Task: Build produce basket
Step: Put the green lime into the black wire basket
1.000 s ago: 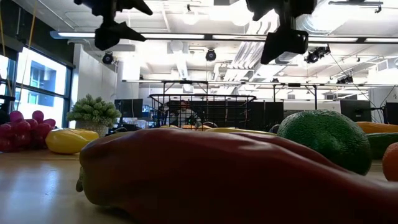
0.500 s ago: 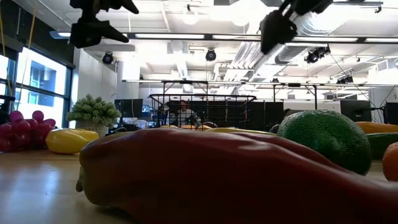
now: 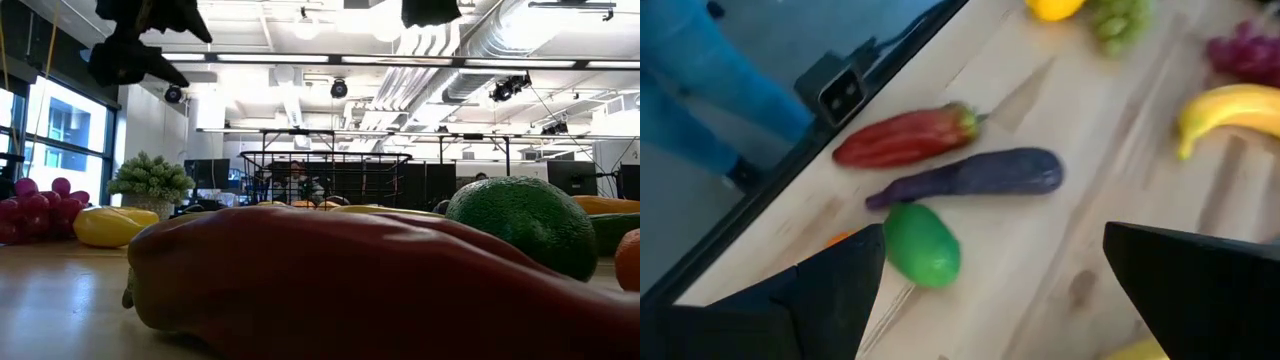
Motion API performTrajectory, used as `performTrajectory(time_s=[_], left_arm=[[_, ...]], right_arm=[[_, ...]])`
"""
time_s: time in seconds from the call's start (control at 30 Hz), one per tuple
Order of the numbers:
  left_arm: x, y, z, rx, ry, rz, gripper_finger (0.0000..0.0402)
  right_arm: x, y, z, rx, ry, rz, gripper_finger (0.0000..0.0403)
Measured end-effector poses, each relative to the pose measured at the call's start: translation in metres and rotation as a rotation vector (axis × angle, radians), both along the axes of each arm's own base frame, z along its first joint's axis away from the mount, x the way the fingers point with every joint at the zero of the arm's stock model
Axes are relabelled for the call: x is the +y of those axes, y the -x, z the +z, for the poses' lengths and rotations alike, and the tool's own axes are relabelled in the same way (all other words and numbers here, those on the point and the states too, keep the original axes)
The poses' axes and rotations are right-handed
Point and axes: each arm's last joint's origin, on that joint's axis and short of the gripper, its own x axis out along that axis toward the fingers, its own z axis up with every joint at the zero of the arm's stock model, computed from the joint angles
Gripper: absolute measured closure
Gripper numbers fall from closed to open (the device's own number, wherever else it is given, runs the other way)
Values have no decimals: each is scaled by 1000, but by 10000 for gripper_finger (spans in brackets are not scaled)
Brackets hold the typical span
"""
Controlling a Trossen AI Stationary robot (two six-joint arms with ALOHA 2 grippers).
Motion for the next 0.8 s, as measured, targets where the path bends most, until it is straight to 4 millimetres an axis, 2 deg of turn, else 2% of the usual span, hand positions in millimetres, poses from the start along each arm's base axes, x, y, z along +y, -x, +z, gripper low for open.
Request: performTrajectory(time_s=[0.47,0.8], left_arm=[[-7,-15,-20,93,-15,-20,145],[-7,-17,-21,99,-15,-20,145]], right_arm=[[37,-17,-59,56,94,200,45],[43,-26,-90,97,128,203,45]])
